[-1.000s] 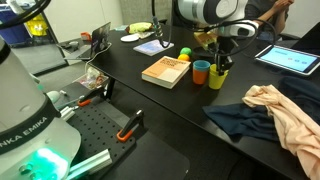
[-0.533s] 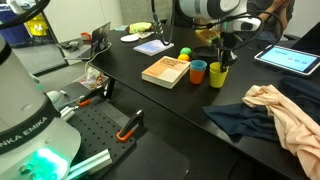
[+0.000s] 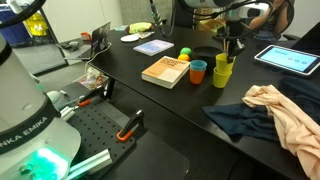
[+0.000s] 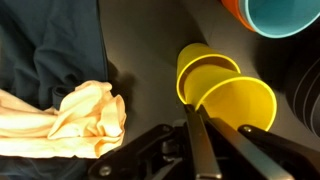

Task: Unstack the cups

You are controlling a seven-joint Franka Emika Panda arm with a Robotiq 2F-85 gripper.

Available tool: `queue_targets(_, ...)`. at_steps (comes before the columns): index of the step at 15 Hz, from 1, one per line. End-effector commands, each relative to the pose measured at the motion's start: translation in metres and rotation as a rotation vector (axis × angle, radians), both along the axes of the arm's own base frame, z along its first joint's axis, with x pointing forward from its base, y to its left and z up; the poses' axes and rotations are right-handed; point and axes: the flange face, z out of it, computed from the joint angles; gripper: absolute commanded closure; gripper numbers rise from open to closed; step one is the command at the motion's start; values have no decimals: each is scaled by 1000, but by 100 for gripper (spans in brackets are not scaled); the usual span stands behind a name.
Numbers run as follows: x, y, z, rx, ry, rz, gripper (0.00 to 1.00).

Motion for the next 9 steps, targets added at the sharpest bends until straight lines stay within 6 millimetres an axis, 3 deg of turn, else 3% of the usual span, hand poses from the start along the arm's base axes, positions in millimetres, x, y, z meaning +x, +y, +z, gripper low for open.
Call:
queue_targets(1,2,-4,20,-11,-27,-26,97)
queue_targets(9,-8,-5,55,6,-17,-23,97)
